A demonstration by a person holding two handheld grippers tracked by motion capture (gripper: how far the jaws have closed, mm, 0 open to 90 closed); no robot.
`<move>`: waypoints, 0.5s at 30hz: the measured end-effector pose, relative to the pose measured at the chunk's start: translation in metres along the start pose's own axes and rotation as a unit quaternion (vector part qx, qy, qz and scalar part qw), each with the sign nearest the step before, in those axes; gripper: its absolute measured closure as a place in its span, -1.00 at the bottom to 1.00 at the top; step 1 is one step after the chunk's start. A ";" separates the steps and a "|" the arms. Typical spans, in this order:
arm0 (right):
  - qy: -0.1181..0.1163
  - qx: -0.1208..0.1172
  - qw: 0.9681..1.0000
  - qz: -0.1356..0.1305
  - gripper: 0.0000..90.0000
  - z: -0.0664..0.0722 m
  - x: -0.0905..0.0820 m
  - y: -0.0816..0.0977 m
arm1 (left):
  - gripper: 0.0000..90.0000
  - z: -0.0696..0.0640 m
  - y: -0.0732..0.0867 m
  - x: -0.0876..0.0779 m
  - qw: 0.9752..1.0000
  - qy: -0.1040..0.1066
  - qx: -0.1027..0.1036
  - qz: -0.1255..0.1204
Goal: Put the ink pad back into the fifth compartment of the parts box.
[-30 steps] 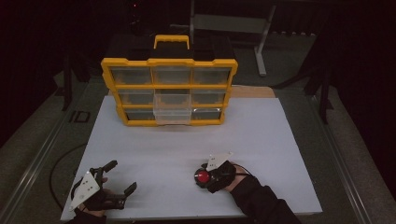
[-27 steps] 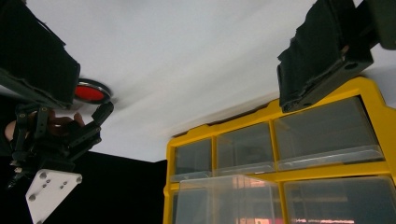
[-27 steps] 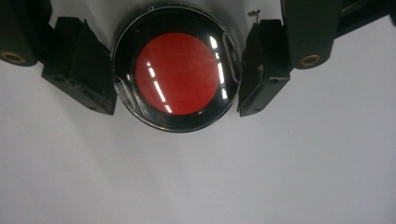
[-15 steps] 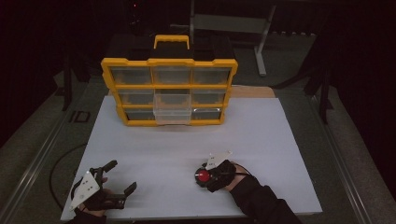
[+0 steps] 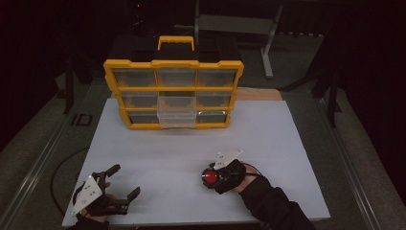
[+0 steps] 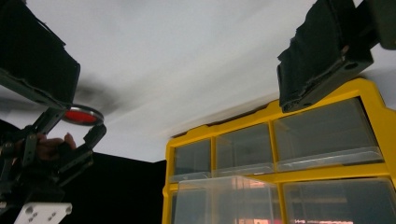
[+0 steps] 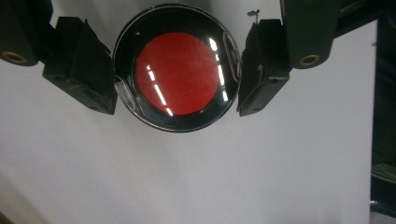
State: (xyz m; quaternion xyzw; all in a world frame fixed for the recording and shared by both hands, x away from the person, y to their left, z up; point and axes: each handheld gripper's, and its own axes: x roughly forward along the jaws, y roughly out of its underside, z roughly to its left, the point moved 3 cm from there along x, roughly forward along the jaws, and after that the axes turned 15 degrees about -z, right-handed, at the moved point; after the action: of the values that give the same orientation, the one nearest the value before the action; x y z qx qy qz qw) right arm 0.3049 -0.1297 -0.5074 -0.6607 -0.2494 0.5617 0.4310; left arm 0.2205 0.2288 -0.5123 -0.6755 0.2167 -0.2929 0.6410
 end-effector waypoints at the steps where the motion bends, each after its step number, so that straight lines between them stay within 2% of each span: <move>1: -0.001 -0.001 1.000 -0.001 -0.33 0.000 -0.001 -0.002 | -1.00 0.000 0.000 0.000 1.000 0.000 0.000 0.000; 8: -0.004 -0.005 1.000 0.008 -0.33 0.001 -0.010 -0.016 | -1.00 0.000 0.000 0.000 1.000 -0.001 0.000 0.000; 15: -0.007 -0.006 1.000 0.006 -0.33 0.000 -0.017 -0.028 | -1.00 0.000 0.000 0.000 1.000 -0.001 0.000 0.000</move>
State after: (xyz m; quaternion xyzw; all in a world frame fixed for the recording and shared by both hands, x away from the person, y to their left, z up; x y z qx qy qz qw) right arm 0.3050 -0.1295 -0.4740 -0.6607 -0.2520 0.5676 0.4215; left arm 0.2205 0.2283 -0.5125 -0.6758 0.2159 -0.2926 0.6412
